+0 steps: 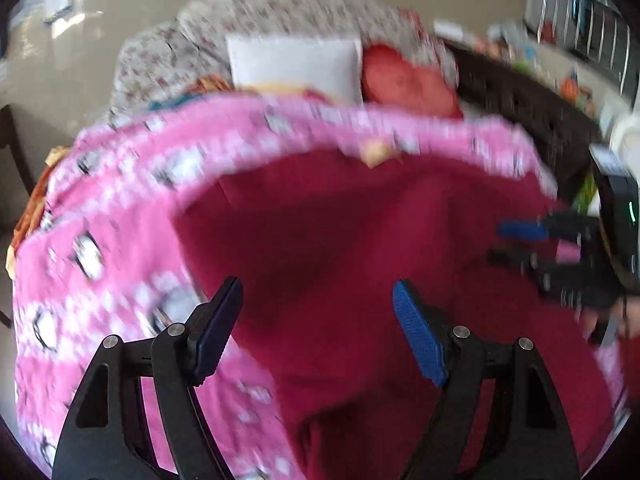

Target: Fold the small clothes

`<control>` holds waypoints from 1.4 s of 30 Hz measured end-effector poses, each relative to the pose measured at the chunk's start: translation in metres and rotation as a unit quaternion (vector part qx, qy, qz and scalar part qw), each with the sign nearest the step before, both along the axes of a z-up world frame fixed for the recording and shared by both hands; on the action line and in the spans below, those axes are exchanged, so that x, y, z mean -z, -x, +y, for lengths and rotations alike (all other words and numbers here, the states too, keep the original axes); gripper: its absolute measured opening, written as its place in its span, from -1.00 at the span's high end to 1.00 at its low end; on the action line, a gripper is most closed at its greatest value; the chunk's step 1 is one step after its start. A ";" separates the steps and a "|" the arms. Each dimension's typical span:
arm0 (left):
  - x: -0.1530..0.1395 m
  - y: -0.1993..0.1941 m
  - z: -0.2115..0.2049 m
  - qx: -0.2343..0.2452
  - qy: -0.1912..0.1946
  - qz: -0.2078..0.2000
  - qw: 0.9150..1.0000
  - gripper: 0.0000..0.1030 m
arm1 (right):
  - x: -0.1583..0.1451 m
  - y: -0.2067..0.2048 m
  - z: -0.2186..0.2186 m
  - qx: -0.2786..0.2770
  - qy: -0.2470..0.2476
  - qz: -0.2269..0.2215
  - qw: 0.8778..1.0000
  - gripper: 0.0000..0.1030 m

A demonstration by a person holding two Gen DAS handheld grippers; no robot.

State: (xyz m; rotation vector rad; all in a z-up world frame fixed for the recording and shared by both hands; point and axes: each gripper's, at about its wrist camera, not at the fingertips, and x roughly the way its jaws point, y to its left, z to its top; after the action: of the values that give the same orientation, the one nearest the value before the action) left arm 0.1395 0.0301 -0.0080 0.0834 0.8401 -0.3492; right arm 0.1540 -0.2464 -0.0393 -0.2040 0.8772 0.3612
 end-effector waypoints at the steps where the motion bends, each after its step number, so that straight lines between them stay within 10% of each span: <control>1: 0.011 0.002 -0.006 -0.004 -0.027 0.008 1.000 -0.52 | 0.002 0.004 -0.007 -0.003 -0.021 0.001 1.000 0.28; 4: 0.034 0.005 -0.010 -0.021 -0.078 0.017 0.997 -0.53 | -0.014 0.022 -0.033 0.012 -0.071 0.003 0.997 0.28; 11: 0.016 0.013 0.008 -0.046 0.018 0.020 0.999 -0.52 | -0.030 0.029 -0.093 0.158 -0.070 -0.030 0.984 0.24; 15: 0.018 0.013 -0.004 -0.041 0.004 0.022 0.999 -0.52 | -0.028 0.014 -0.106 0.201 -0.086 -0.034 0.975 0.26; 17: 0.027 0.012 -0.010 -0.041 -0.011 0.030 0.999 -0.52 | -0.032 0.013 -0.103 0.184 -0.070 -0.048 0.979 0.64; 24: 0.038 0.008 0.005 -0.063 0.011 0.059 0.996 -0.52 | -0.032 0.034 -0.153 0.222 -0.137 -0.040 0.965 0.53; 28: 0.022 0.020 0.011 -0.063 0.038 0.045 0.996 -0.52 | -0.022 0.071 -0.227 0.312 -0.214 -0.043 0.925 0.00; 35: -0.015 0.038 0.009 -0.057 0.076 0.006 0.995 -0.52 | 0.024 0.094 -0.337 0.426 -0.353 0.004 0.833 -0.01; 42: -0.028 0.041 -0.011 -0.037 0.087 0.008 0.995 -0.52 | 0.053 0.076 -0.376 0.438 -0.443 -0.035 0.782 0.07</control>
State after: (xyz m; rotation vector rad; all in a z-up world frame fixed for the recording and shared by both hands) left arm 0.0985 0.0189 0.0196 -0.1130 0.8236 -0.3520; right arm 0.0776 -0.6226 -0.0922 1.0489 0.5615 -0.1460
